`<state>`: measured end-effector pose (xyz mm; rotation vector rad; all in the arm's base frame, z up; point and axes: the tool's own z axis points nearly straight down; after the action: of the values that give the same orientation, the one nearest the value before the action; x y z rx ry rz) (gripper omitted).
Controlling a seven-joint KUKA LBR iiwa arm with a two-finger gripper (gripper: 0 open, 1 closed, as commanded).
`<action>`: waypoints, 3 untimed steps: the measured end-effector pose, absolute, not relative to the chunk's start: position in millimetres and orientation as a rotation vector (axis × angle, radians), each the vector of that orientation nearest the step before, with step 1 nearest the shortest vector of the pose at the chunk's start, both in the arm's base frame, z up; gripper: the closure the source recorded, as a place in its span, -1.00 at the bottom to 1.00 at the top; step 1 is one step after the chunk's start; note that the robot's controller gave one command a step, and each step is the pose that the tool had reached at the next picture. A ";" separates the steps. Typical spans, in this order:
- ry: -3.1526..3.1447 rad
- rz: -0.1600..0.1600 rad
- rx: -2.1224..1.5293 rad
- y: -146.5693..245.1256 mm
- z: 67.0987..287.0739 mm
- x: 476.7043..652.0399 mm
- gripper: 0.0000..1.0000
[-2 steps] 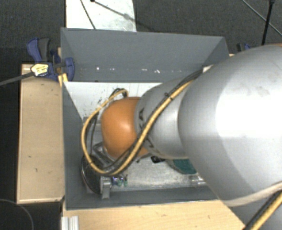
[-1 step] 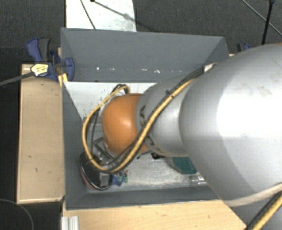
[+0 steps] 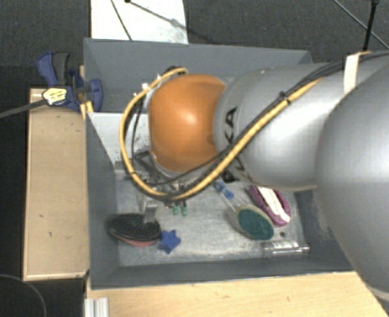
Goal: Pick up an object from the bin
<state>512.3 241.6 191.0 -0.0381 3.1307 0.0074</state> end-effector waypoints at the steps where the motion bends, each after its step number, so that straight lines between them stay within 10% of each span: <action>1: 3.140 0.002 -0.037 240.9 186.0 510.2 -1.00; 2: 3.145 -0.003 0.112 244.0 82.0 478.8 -1.00; 3: 3.138 0.003 0.118 244.6 87.4 481.7 1.00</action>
Offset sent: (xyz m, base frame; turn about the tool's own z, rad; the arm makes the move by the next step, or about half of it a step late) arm 0.0000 0.0000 0.0000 0.0000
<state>481.7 244.6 87.4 0.1180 3.1381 0.0029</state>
